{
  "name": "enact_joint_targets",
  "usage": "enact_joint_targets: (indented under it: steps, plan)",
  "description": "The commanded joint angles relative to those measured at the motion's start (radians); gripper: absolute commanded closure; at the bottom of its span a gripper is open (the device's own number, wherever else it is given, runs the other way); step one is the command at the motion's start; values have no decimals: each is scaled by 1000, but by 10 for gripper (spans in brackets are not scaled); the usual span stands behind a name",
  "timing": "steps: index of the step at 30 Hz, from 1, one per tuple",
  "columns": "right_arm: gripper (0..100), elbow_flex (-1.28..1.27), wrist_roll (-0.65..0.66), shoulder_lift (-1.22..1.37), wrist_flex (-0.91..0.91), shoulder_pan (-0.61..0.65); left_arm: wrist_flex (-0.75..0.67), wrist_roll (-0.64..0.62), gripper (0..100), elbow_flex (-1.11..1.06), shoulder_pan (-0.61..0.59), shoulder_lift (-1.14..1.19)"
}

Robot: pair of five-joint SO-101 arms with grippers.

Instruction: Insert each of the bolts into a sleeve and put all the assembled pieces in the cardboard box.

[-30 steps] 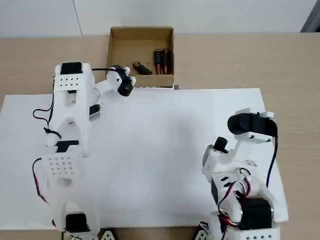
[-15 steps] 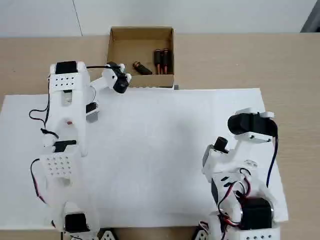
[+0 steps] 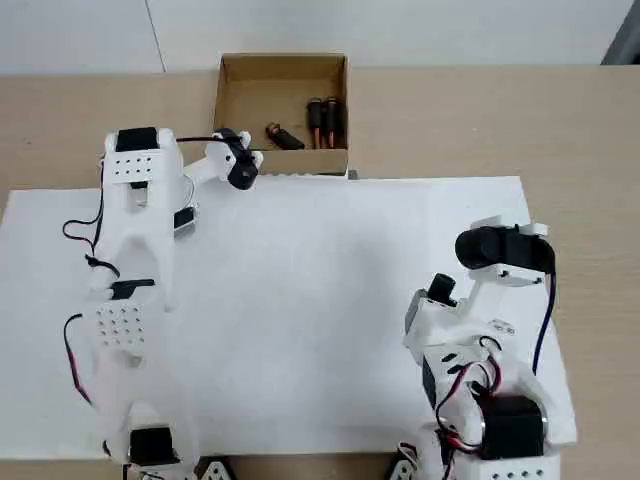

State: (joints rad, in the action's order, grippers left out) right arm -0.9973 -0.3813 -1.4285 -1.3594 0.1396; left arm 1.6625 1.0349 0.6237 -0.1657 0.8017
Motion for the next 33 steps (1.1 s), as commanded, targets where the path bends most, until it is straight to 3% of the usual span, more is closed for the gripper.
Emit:
enact_joint_targets:
  steps: [1, 10, 17, 33]
  plan:
    - [995, 6, 8, -7, 13, -8, -15, -5, 968, 7, -14, 6]
    - [995, 6, 8, -7, 13, -7, -6, -5, 991, 41, -15, 6]
    - [995, 6, 6, -7, 13, -7, 86, -5, 995, 156, -8, 6]
    - [995, 6, 5, -7, 13, -10, 84, -68, 991, 259, 3, -58]
